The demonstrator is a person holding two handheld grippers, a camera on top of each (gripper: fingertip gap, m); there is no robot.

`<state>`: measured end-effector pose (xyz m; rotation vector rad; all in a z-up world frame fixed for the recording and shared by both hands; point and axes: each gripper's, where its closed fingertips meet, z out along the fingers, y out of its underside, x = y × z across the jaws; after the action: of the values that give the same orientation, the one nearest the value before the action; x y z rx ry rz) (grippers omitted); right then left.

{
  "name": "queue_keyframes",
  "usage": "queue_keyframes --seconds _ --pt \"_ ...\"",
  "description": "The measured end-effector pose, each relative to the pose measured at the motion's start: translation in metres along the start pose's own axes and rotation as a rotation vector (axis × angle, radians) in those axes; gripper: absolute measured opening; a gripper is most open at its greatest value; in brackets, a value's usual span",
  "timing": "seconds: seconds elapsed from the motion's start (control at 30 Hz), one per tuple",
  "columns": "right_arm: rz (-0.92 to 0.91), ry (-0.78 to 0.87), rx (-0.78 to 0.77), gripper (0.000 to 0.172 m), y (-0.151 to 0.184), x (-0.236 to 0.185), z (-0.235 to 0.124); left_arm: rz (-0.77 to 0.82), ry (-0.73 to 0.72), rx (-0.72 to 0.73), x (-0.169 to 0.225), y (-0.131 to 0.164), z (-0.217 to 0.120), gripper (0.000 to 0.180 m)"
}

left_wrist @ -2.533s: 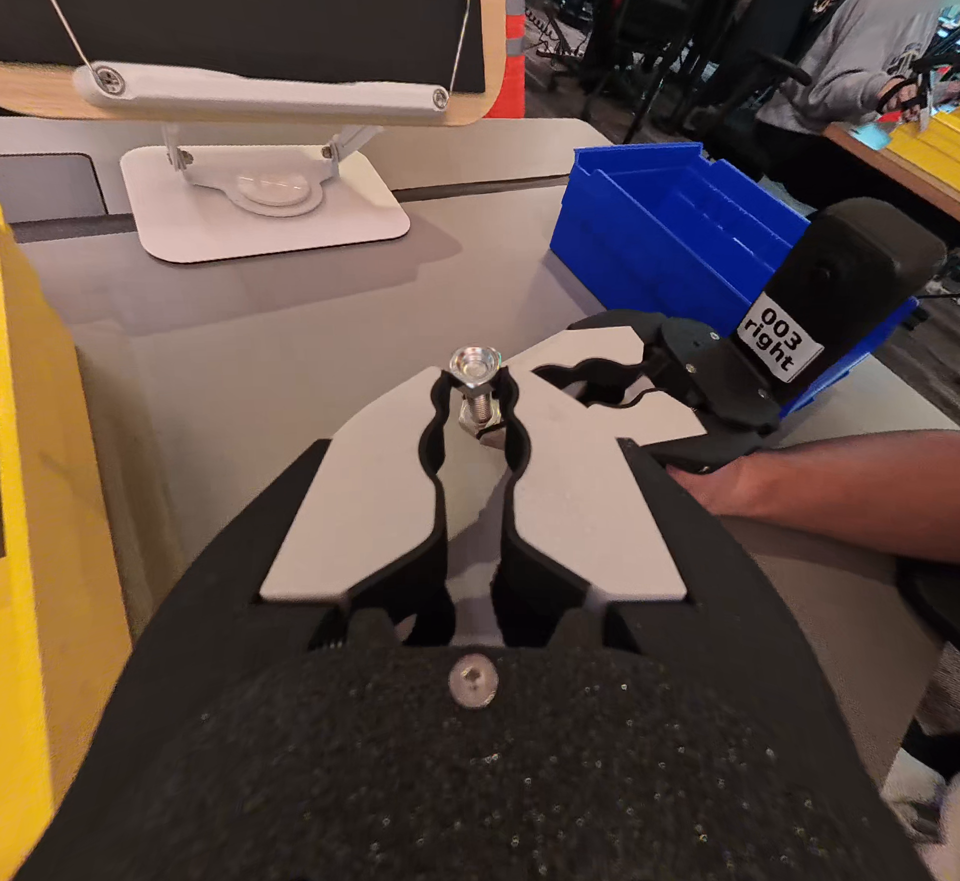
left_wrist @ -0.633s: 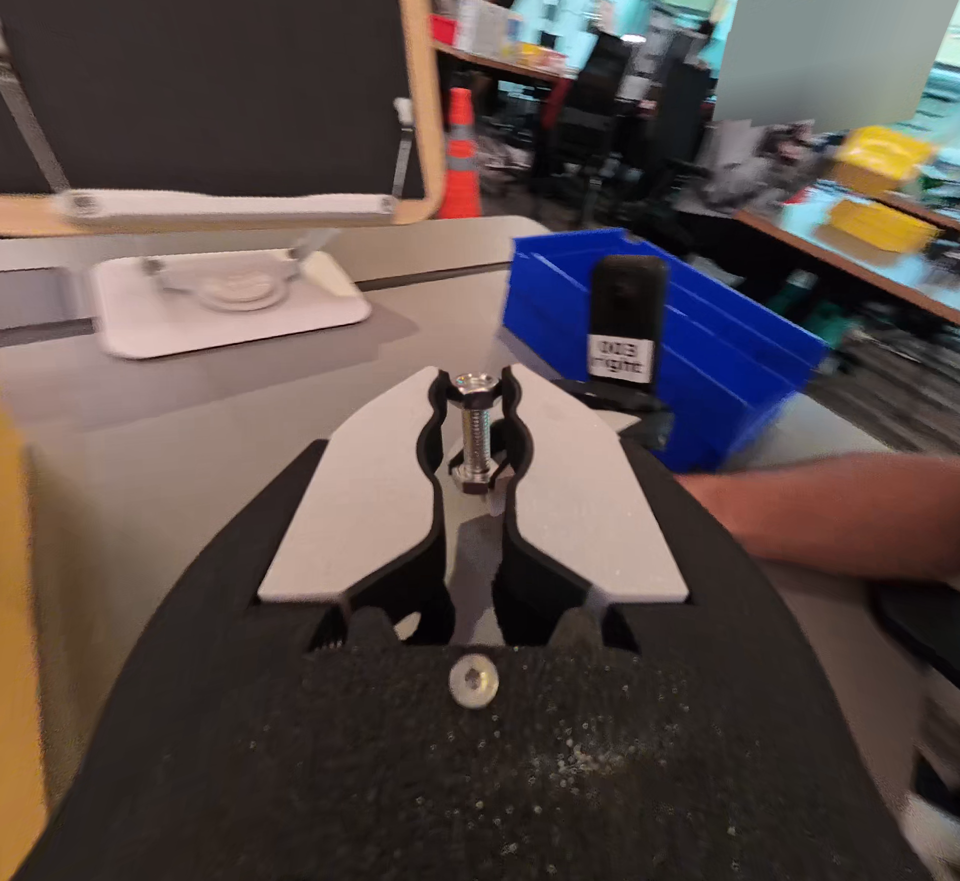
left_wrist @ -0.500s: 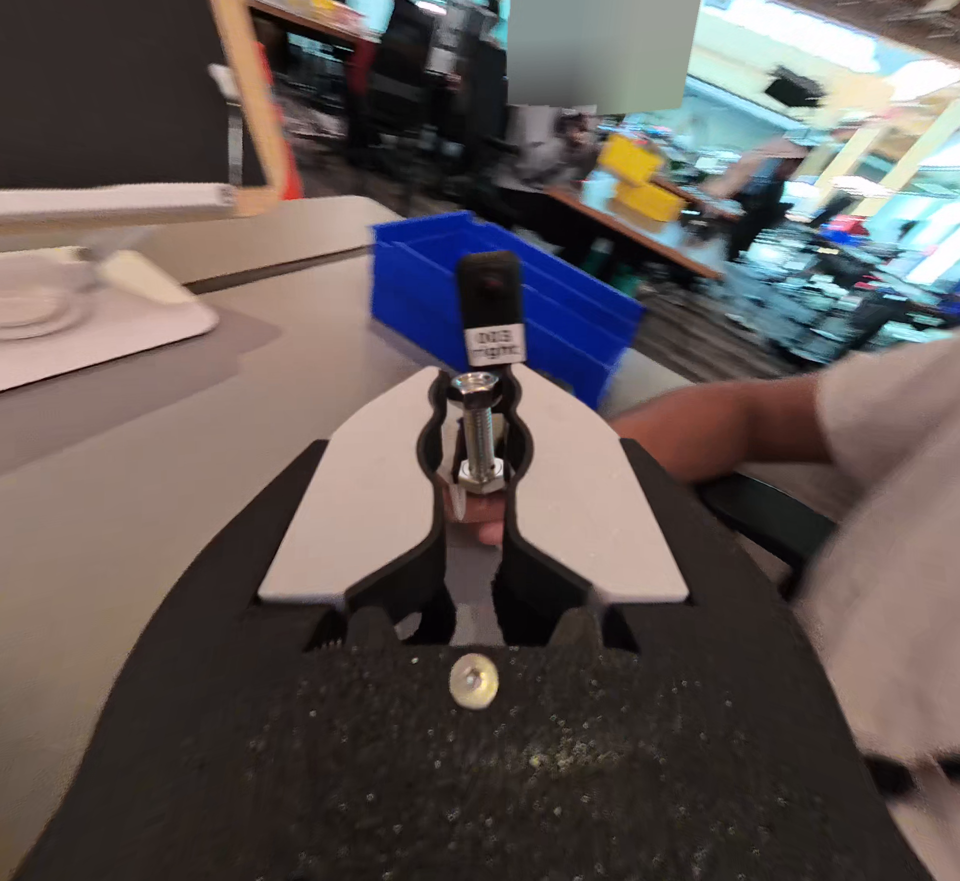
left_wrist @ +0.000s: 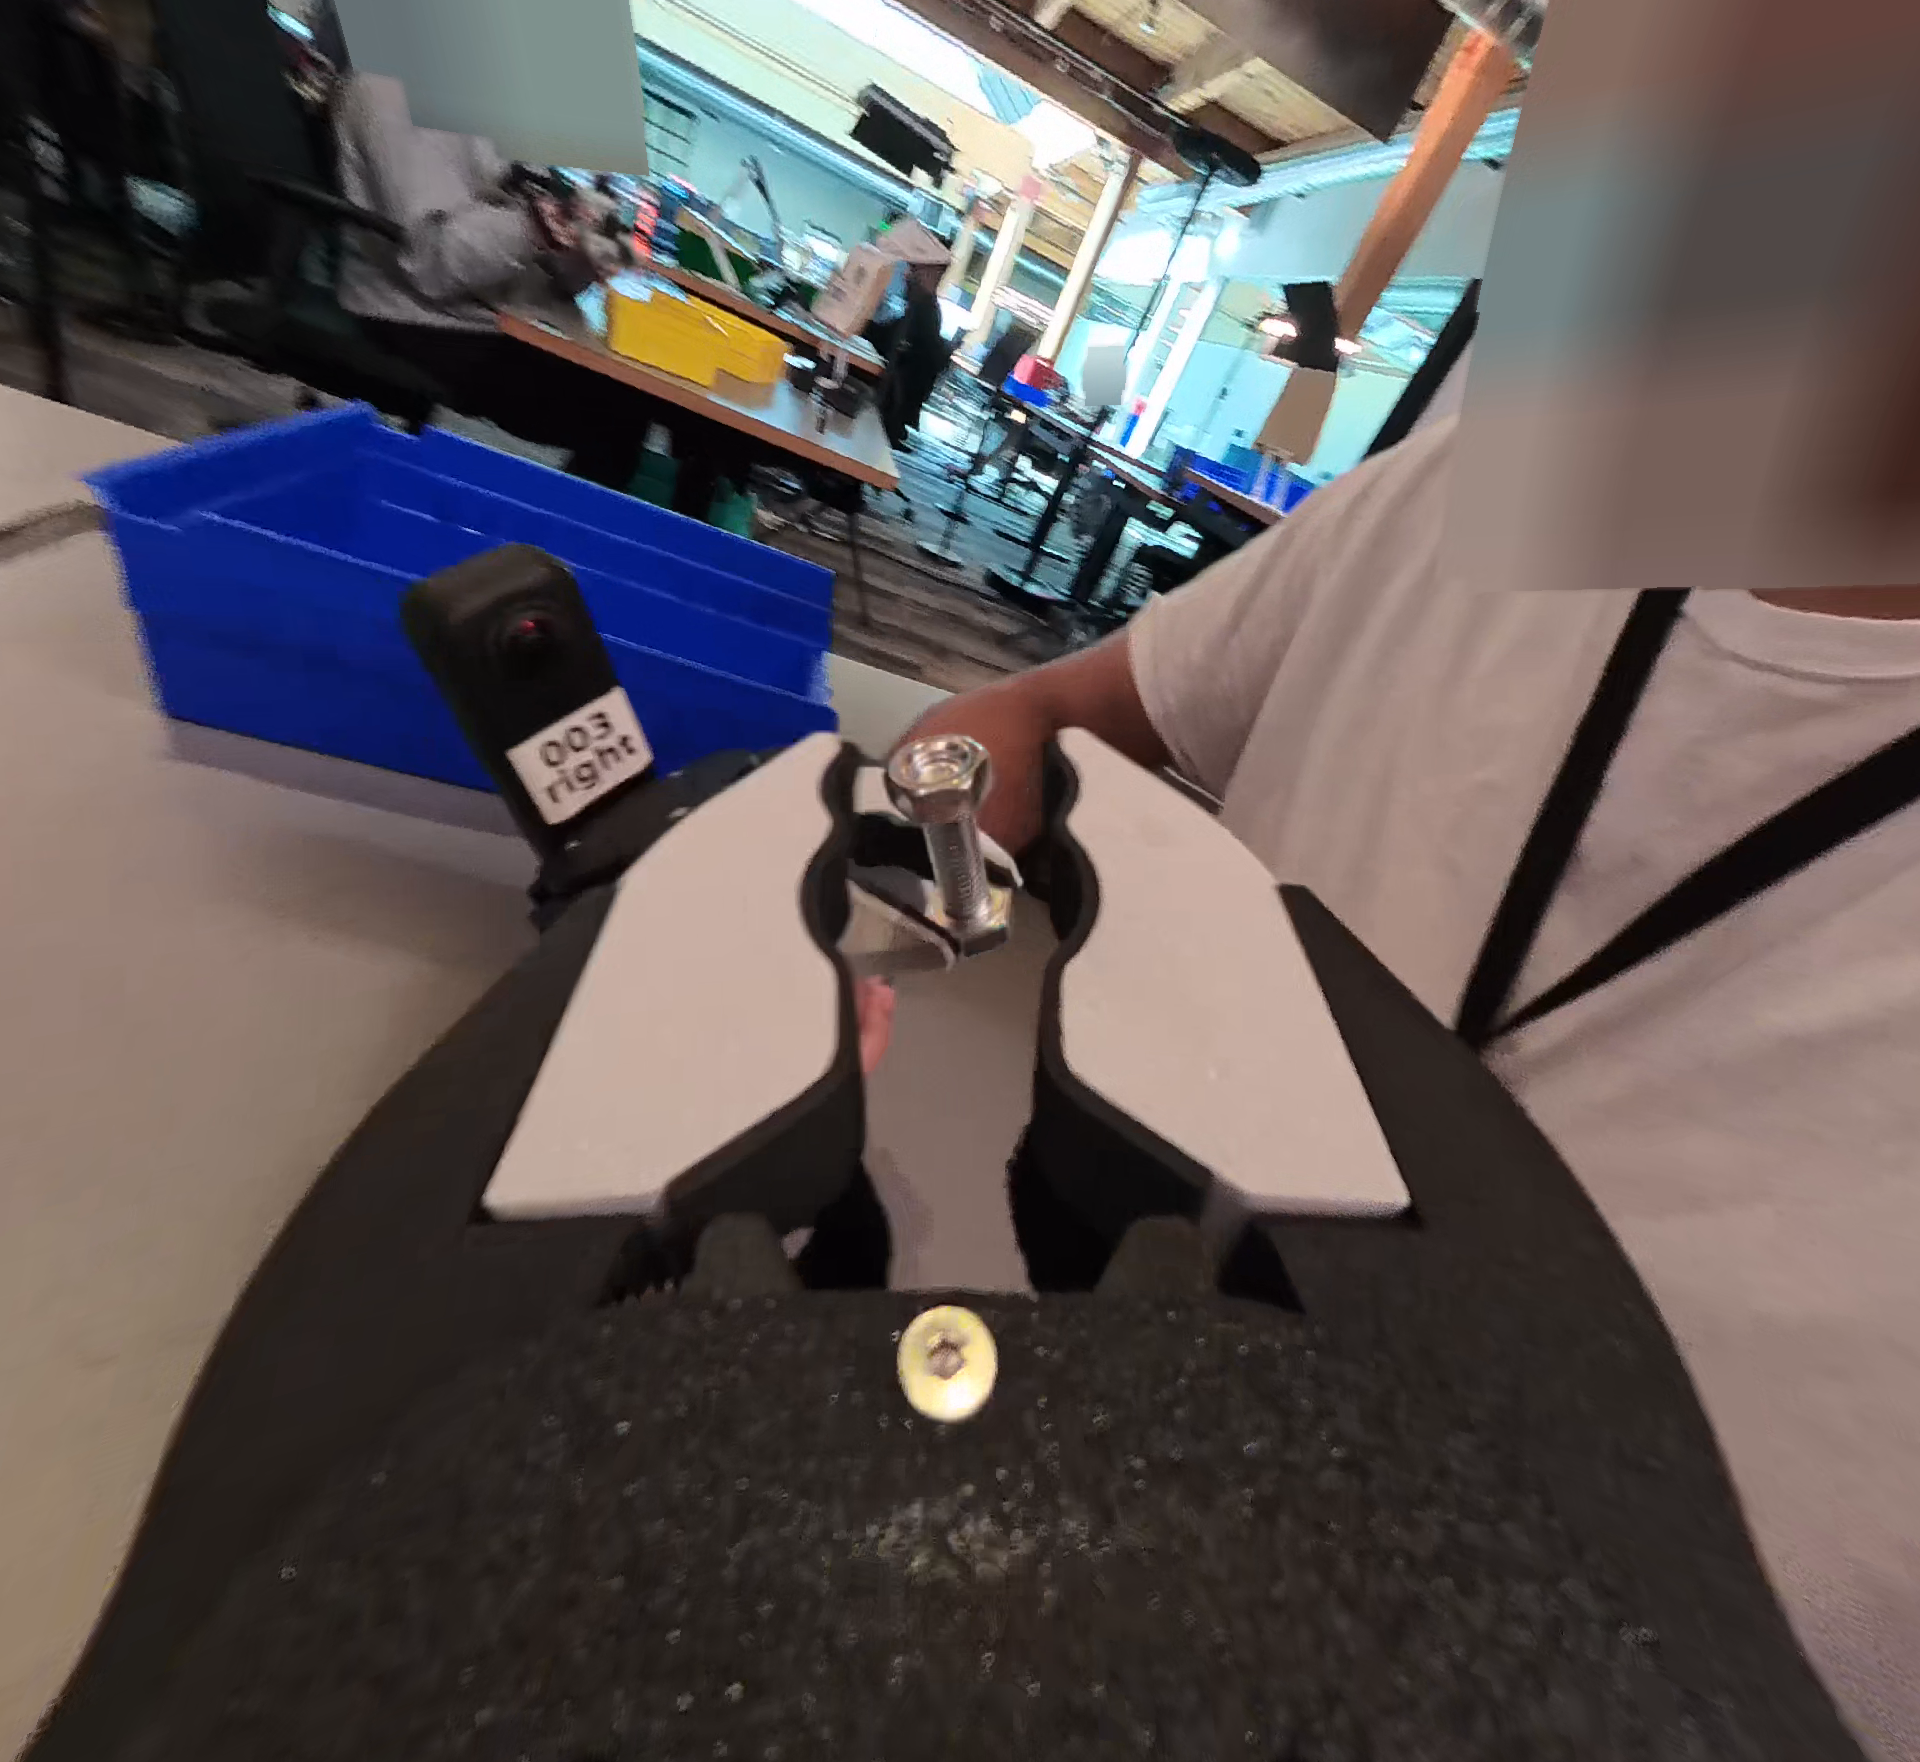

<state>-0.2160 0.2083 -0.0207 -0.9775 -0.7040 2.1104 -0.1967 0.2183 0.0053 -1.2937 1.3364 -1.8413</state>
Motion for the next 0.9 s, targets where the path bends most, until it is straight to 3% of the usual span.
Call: queue_keyframes --seconds 0.07,0.13,0.23,0.3,0.47,0.5,0.57,0.67,0.77,0.9 --pt "-0.032 0.058 -0.010 0.017 0.000 0.008 -0.002 0.006 -0.101 0.043 -0.009 -0.003 -0.009 0.057" --pt "-0.074 0.131 -0.031 0.017 0.002 0.019 -0.004 -0.030 -0.191 0.116 -0.016 -0.007 -0.021 0.064" --pt "-0.139 0.245 -0.048 0.017 0.003 0.034 -0.008 -0.041 -0.373 0.317 -0.023 -0.024 -0.043 0.052" --pt "-0.183 0.319 -0.057 0.016 0.002 0.043 -0.012 0.007 -0.553 0.363 -0.028 -0.024 -0.056 0.047" --pt "-0.365 0.519 -0.108 0.017 0.000 0.061 -0.022 0.174 -0.914 0.275 -0.029 -0.009 -0.047 0.050" --pt "-0.420 0.562 -0.116 0.017 -0.002 0.064 -0.024 0.171 -0.984 0.264 -0.033 -0.004 -0.044 0.057" --pt "-0.501 0.611 -0.133 0.017 -0.004 0.065 -0.026 0.084 -1.123 0.233 -0.044 0.012 -0.046 0.050" --pt "-0.607 0.664 -0.162 0.016 -0.006 0.064 -0.026 -0.037 -1.164 0.307 -0.050 0.021 -0.045 0.051" --pt "-0.650 0.682 -0.183 0.017 -0.003 0.064 -0.024 0.049 -1.147 0.393 -0.041 0.010 -0.040 0.047" --pt "-0.644 0.689 -0.181 0.017 -0.004 0.065 -0.025 0.138 -1.221 0.279 -0.045 0.013 -0.037 0.041"
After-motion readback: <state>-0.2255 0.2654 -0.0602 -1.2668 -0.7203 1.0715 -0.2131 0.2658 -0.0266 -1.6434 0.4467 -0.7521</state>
